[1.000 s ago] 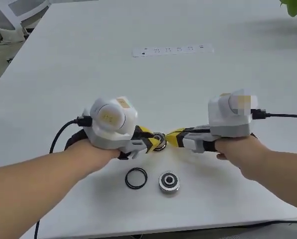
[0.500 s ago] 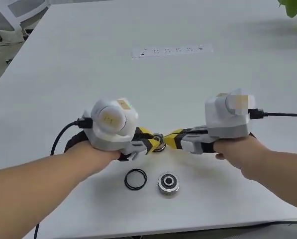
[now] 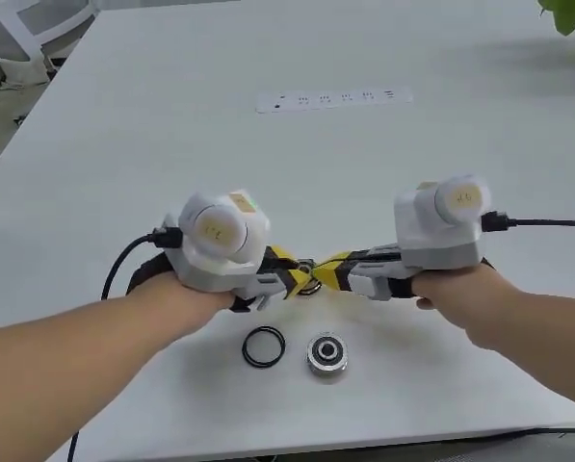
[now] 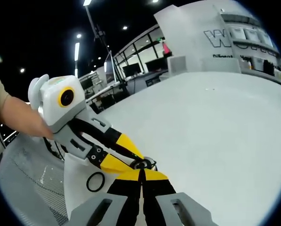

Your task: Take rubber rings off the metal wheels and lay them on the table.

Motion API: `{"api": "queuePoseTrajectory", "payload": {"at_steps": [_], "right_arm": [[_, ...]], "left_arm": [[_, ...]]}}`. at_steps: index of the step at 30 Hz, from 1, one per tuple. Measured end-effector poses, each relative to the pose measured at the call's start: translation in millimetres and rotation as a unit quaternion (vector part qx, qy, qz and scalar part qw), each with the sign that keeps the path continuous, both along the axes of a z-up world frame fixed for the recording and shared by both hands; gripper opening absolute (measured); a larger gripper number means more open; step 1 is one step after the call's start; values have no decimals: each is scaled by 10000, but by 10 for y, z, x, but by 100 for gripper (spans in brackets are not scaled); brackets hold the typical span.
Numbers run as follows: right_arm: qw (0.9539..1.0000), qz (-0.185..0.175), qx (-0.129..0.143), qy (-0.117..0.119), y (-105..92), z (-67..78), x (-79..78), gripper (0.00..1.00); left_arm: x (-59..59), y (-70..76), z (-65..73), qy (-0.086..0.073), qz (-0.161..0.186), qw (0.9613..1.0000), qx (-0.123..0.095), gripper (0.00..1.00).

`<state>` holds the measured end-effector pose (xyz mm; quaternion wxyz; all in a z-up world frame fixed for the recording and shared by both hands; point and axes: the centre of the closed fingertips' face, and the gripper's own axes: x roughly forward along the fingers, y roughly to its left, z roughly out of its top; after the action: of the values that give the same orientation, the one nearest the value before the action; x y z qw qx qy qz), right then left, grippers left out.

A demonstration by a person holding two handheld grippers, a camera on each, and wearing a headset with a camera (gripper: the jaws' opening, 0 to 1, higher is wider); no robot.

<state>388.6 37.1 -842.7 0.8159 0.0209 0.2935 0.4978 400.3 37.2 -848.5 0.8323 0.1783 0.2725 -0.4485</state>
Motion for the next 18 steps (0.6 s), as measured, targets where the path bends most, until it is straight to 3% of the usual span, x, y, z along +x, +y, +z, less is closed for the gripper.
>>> {"api": "queuePoseTrajectory", "payload": {"at_steps": [8, 9, 18], "right_arm": [[9997, 67, 221, 45, 35, 79, -29, 0], [9998, 115, 132, -43, 46, 83, -32, 0], [9995, 106, 300, 92, 38, 113, -61, 0]], "left_arm": [[-10, -11, -1, -7, -31, 10000, -10, 11], [-9, -10, -1, -8, -29, 10000, -14, 11], [-11, -10, 0, -2, -17, 10000, -27, 11]]}}
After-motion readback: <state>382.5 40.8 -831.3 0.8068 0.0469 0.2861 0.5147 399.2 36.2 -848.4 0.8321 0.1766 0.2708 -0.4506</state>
